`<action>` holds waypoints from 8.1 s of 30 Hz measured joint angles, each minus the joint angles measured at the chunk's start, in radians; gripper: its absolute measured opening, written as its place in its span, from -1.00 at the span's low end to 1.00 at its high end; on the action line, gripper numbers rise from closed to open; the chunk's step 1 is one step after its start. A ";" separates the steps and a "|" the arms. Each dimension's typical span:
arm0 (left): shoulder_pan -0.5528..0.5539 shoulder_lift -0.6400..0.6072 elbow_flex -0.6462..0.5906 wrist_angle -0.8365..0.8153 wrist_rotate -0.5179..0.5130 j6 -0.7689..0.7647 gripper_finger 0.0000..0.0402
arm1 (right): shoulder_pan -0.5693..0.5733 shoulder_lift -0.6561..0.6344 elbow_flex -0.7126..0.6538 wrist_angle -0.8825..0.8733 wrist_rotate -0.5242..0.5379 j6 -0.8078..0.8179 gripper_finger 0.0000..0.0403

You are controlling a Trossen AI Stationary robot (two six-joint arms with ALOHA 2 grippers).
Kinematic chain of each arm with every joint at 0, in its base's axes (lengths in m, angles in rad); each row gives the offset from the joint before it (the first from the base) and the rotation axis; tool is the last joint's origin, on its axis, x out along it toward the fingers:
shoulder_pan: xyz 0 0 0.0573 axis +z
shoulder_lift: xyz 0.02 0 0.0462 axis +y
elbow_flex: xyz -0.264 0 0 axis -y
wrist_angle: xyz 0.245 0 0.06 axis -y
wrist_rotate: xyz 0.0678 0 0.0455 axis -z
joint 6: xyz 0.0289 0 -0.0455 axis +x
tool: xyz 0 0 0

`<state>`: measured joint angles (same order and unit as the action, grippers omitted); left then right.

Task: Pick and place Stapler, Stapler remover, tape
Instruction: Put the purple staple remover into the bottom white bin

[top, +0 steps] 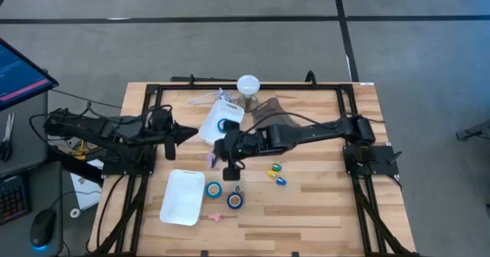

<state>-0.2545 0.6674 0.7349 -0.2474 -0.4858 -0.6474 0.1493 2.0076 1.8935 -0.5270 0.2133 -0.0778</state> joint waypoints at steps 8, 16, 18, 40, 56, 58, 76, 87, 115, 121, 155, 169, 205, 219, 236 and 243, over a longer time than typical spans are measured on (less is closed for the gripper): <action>0.048 0.019 0.000 0.012 0.047 -0.286 -0.84 | -0.019 -0.105 -0.002 -0.020 0.132 -0.058 -1.00; 0.139 0.071 0.000 0.161 0.180 -0.573 -0.34 | -0.042 -0.136 -0.002 0.010 0.154 -0.140 -1.00; 0.158 0.099 0.000 0.212 0.239 -0.597 -0.22 | -0.042 -0.136 -0.002 0.012 0.154 -0.142 -1.00; 0.206 0.237 0.000 0.318 0.442 -0.577 0.20 | -0.032 -0.135 -0.002 0.011 0.203 -0.158 -1.00; 0.229 0.237 0.000 0.329 0.441 -0.532 0.07 | -0.035 -0.135 -0.002 0.011 0.180 -0.158 -1.00; 0.229 0.237 0.000 0.333 0.440 -0.532 0.06 | -0.036 -0.135 -0.002 0.011 0.180 -0.159 -1.00; 0.229 0.260 0.000 0.289 0.450 -0.373 -0.19 | -0.063 -0.133 0.005 -0.156 0.138 -0.071 -1.00; 0.231 0.376 0.000 0.317 0.491 -0.299 -0.30 | -0.106 -0.093 0.112 -0.405 0.046 -0.042 -1.00; 0.277 0.413 0.000 0.253 0.506 -0.226 -0.30 | -0.132 -0.019 0.117 -0.465 -0.032 -0.058 -1.00; 0.276 0.459 0.000 0.246 0.506 -0.232 -0.30 | -0.136 -0.019 0.117 -0.449 -0.032 -0.063 -1.00; 0.284 0.488 -0.002 0.280 0.529 -0.240 -0.87 | -0.138 -0.008 0.117 -0.412 -0.030 -0.083 -1.00; 0.283 0.489 -0.002 0.291 0.543 -0.224 -0.87 | -0.138 -0.018 0.119 -0.430 -0.005 -0.135 -0.61; 0.072 0.223 0.000 -0.244 0.443 -0.214 -0.88 | -0.089 -0.431 0.247 -0.812 0.219 0.114 -0.43; -0.155 0.364 0.000 -0.418 0.377 -0.233 -0.88 | -0.087 -0.452 0.247 -0.849 0.290 0.173 -0.46; -0.304 0.499 -0.040 -0.461 0.352 -0.324 -0.88 | -0.093 -0.449 0.247 -0.847 0.290 0.161 -0.46; -0.300 0.555 -0.060 -0.454 0.351 -0.330 -0.88 | -0.093 -0.449 0.247 -0.843 0.290 0.157 -0.46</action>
<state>-0.5549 1.2220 0.6746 -0.7011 -0.1345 -0.9771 0.0566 1.5585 2.1407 -1.3698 0.5030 0.0796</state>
